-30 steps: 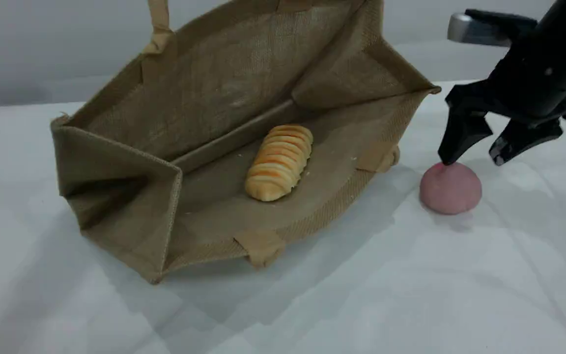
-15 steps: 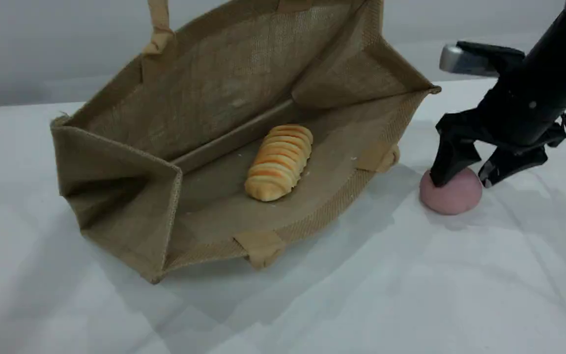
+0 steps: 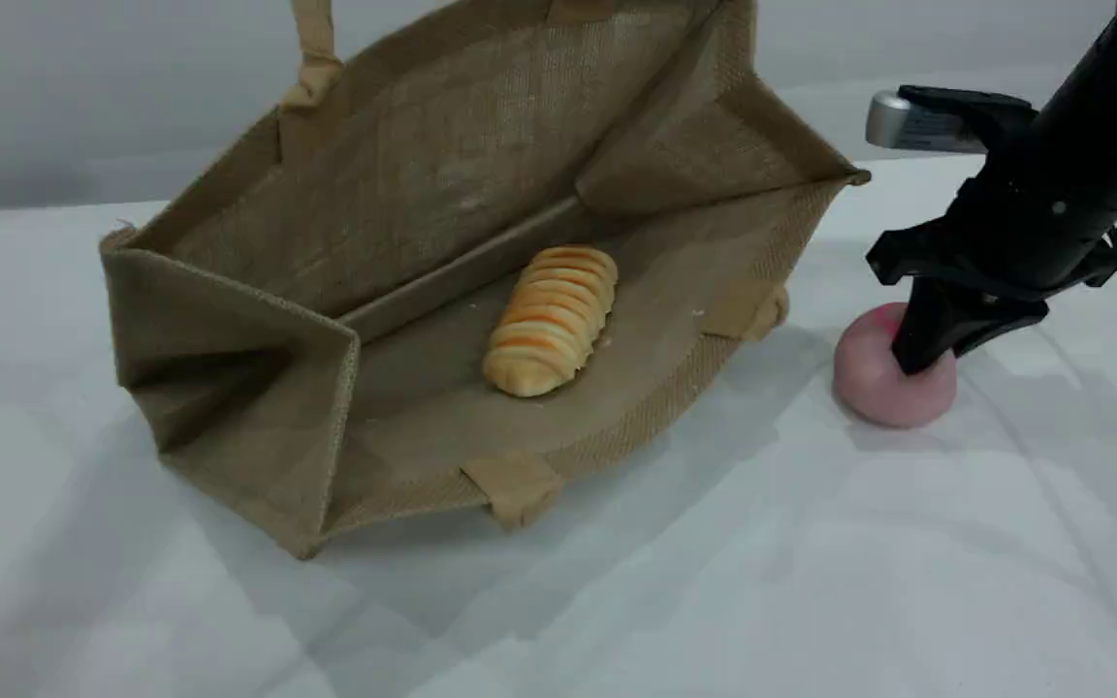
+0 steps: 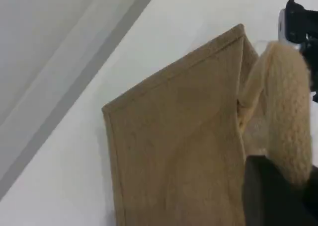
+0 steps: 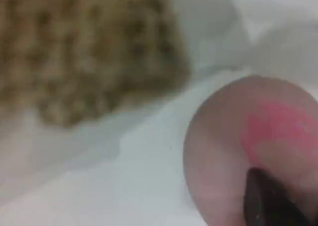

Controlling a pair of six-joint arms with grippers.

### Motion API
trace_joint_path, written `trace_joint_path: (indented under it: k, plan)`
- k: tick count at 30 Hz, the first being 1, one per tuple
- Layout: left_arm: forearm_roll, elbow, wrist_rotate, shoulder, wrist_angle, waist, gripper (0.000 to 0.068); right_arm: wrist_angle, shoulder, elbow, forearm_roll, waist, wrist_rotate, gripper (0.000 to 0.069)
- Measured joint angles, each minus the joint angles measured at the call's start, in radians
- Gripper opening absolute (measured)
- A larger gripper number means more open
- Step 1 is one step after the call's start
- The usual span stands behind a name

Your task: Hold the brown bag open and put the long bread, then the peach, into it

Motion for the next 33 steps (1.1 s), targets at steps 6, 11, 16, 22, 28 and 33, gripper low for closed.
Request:
trace_joint_path:
  k: [6, 11, 16, 22, 28, 33]
  plan:
    - [0.000, 0.000, 0.000, 0.000, 0.000, 0.000, 0.0088, 0.065, -0.085, 0.013, -0.105, 0.000, 0.084, 0.0021]
    - [0.001, 0.000, 0.000, 0.000, 0.000, 0.000, 0.0088, 0.062, -0.215, 0.067, -0.172, 0.000, 0.148, 0.0021]
    - [0.001, 0.000, 0.000, 0.000, 0.000, 0.000, 0.0088, 0.055, -0.379, 0.172, -0.097, 0.001, 0.149, 0.0021]
    - [0.001, 0.000, 0.000, 0.000, 0.000, 0.000, 0.0088, 0.016, -0.569, 0.320, -0.007, 0.044, 0.066, 0.0021]
    - [0.001, 0.000, 0.000, 0.000, 0.000, 0.000, 0.0088, -0.082, -0.710, 0.425, -0.007, 0.187, 0.061, 0.0021]
    - [0.000, 0.000, 0.000, 0.000, 0.000, 0.000, 0.0088, -0.191, -0.706, 0.429, -0.007, 0.326, 0.062, 0.0020]
